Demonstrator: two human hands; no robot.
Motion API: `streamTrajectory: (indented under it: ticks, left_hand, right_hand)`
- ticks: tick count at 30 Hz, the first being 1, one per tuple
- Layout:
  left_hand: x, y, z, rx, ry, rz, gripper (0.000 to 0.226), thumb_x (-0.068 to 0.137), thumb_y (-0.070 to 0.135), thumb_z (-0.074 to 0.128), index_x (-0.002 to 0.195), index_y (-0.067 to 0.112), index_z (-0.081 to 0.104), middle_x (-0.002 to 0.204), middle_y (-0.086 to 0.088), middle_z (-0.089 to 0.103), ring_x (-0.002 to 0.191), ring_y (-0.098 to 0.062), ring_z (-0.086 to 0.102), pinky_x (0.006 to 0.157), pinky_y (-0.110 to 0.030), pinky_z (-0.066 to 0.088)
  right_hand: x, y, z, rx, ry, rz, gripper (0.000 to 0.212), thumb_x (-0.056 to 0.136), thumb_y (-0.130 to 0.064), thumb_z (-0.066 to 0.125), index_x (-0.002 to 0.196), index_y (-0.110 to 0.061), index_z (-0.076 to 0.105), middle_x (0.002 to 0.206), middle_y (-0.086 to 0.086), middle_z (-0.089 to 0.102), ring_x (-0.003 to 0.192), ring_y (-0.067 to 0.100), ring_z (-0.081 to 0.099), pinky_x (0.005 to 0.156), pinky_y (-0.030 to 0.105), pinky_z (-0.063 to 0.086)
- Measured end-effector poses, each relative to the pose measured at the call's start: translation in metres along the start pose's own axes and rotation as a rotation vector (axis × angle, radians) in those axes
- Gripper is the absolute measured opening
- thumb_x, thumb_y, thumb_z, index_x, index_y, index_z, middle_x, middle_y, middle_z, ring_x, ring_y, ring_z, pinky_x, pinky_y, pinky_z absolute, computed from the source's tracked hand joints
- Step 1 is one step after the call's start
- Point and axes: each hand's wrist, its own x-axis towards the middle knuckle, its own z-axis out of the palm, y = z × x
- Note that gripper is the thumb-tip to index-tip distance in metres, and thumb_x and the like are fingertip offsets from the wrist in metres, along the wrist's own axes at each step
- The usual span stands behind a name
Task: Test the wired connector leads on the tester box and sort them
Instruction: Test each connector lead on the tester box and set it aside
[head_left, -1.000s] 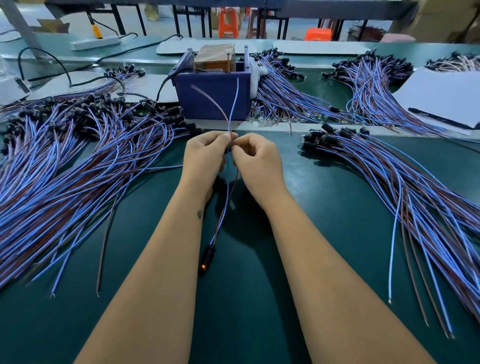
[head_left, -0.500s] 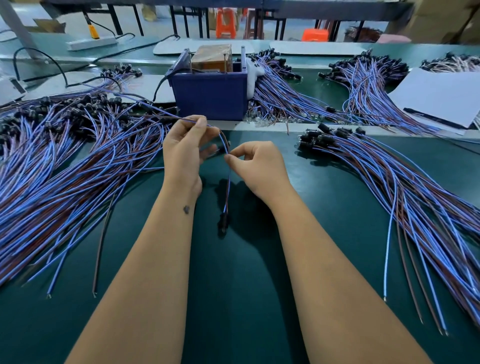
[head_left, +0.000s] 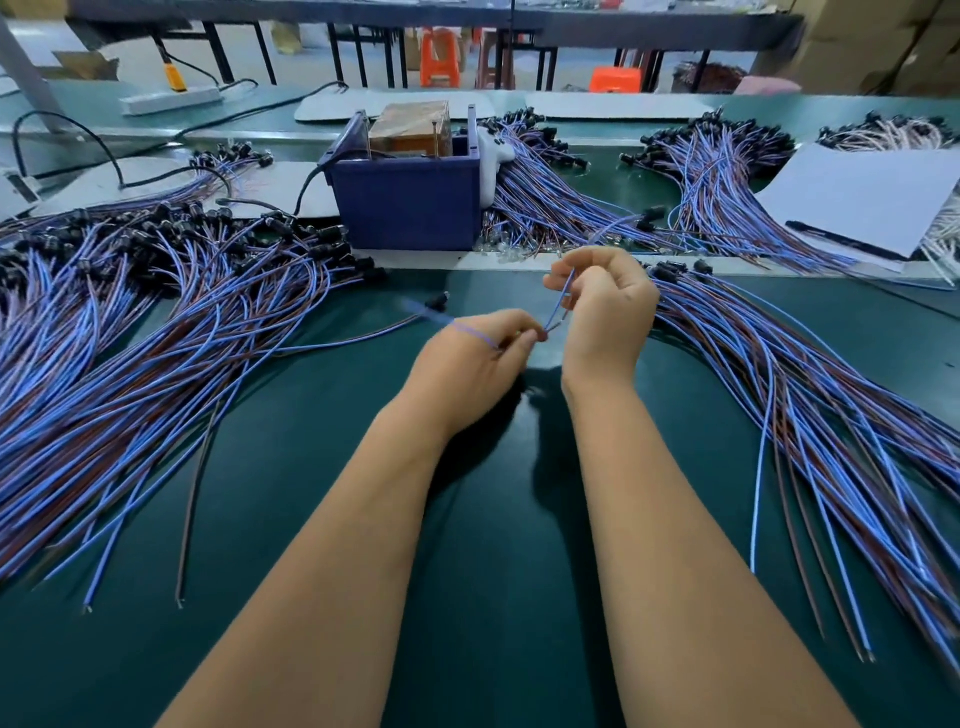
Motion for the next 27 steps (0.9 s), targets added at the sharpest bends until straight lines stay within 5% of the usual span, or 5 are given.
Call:
streamTrajectory:
  ticks: [8, 15, 21, 25, 27]
  left_hand:
    - [-0.007, 0.029, 0.02, 0.164, -0.197, 0.258, 0.032, 0.088, 0.004, 0.056, 0.11, 0.02, 0.073, 0.1, -0.004, 0.063, 0.099, -0.027, 0.056, 0.087, -0.04, 0.046]
    - [-0.002, 0.031, 0.031, 0.073, -0.054, 0.11, 0.026, 0.093, 0.011, 0.052, 0.108, 0.021, 0.071, 0.096, 0.003, 0.061, 0.098, -0.021, 0.057, 0.089, -0.04, 0.047]
    - [0.03, 0.061, 0.076, 0.253, -0.115, 0.069, 0.036, 0.094, 0.026, 0.049, 0.129, 0.019, 0.054, 0.13, -0.006, 0.057, 0.12, -0.029, 0.051, 0.097, -0.041, 0.041]
    - [0.056, 0.071, 0.1, 0.317, -0.086, -0.026, 0.038, 0.092, 0.024, 0.048, 0.13, 0.02, 0.055, 0.133, -0.006, 0.056, 0.124, -0.028, 0.049, 0.098, -0.037, 0.037]
    - [0.069, 0.075, 0.104, 0.269, -0.038, -0.086, 0.03, 0.09, 0.022, 0.048, 0.118, 0.021, 0.058, 0.122, -0.005, 0.06, 0.118, -0.028, 0.051, 0.091, -0.037, 0.036]
  right_hand:
    - [0.047, -0.03, -0.06, -0.605, -0.297, 0.078, 0.027, 0.079, 0.004, 0.045, 0.067, -0.011, 0.065, 0.054, -0.002, 0.067, 0.055, 0.015, 0.063, 0.066, 0.031, 0.059]
    - [0.047, -0.055, -0.11, -1.445, -0.205, 0.122, 0.028, 0.082, -0.015, 0.053, 0.104, -0.011, 0.069, 0.109, 0.018, 0.065, 0.102, 0.034, 0.057, 0.089, 0.038, 0.046]
    - [0.012, -0.048, -0.1, -1.218, -0.346, 0.194, 0.013, 0.082, -0.02, 0.048, 0.077, -0.014, 0.059, 0.073, 0.008, 0.057, 0.077, 0.03, 0.052, 0.059, 0.03, 0.04]
    - [0.016, -0.039, -0.119, -1.304, -0.197, 0.347, 0.038, 0.09, -0.037, 0.041, 0.12, -0.019, 0.056, 0.126, 0.012, 0.054, 0.12, 0.033, 0.044, 0.1, 0.048, 0.039]
    - [0.018, -0.04, -0.133, -1.366, -0.151, 0.356, 0.043, 0.09, -0.037, 0.04, 0.129, -0.022, 0.053, 0.138, 0.011, 0.046, 0.129, 0.031, 0.035, 0.1, 0.052, 0.03]
